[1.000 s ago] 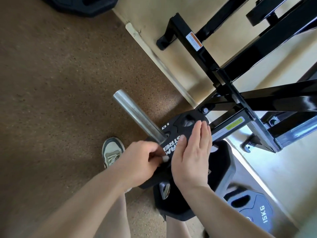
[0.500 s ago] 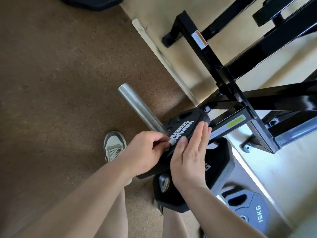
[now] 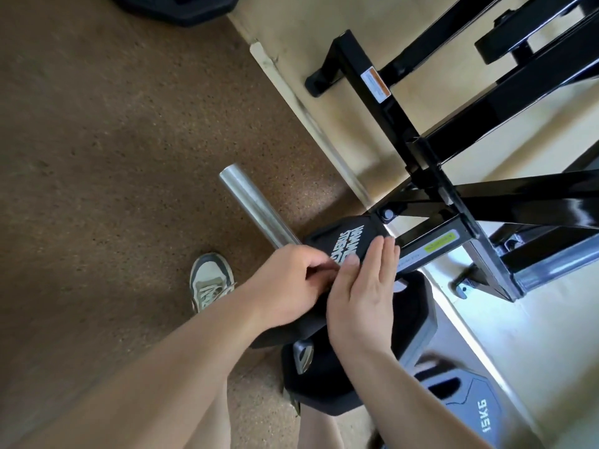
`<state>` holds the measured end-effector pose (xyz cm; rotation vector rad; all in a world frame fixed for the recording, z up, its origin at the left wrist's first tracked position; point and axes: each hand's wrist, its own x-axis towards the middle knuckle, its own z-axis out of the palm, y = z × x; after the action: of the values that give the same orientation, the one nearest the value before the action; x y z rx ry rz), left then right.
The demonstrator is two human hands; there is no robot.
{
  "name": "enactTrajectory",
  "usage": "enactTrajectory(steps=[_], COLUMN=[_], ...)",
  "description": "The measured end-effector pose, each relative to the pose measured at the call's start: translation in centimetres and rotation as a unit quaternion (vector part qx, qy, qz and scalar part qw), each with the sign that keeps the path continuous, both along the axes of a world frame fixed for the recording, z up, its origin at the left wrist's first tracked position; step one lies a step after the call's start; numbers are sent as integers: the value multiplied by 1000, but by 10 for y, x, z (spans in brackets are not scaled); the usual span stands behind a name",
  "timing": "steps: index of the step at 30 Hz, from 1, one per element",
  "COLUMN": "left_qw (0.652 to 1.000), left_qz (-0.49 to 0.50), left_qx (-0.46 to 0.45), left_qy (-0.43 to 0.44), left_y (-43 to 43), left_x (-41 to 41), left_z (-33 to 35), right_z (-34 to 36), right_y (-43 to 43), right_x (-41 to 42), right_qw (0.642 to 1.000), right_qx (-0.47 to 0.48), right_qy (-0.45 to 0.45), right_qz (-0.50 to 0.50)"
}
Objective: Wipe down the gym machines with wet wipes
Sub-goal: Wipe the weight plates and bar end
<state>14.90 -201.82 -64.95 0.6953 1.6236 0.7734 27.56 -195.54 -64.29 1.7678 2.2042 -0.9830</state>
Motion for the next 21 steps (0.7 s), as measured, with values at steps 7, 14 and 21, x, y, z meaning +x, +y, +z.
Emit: enactTrajectory(steps=[7,14,21], left_qw=[996,982,992], left_qz=[-13,181,45], left_qx=[-91,-2,49], left_qy=[12,63,103], left_y=[-30,24,-45], left_x=[8,32,13], left_z=[-8,-13,8], right_z=[-23,7,-13], right_y=[76,-22,12], right_x=[-21,6,15], right_qw=[998,996,999], right_qx=[-28,2,-17], right_qy=[-63,77,35], right_qz=[-7,-44,21])
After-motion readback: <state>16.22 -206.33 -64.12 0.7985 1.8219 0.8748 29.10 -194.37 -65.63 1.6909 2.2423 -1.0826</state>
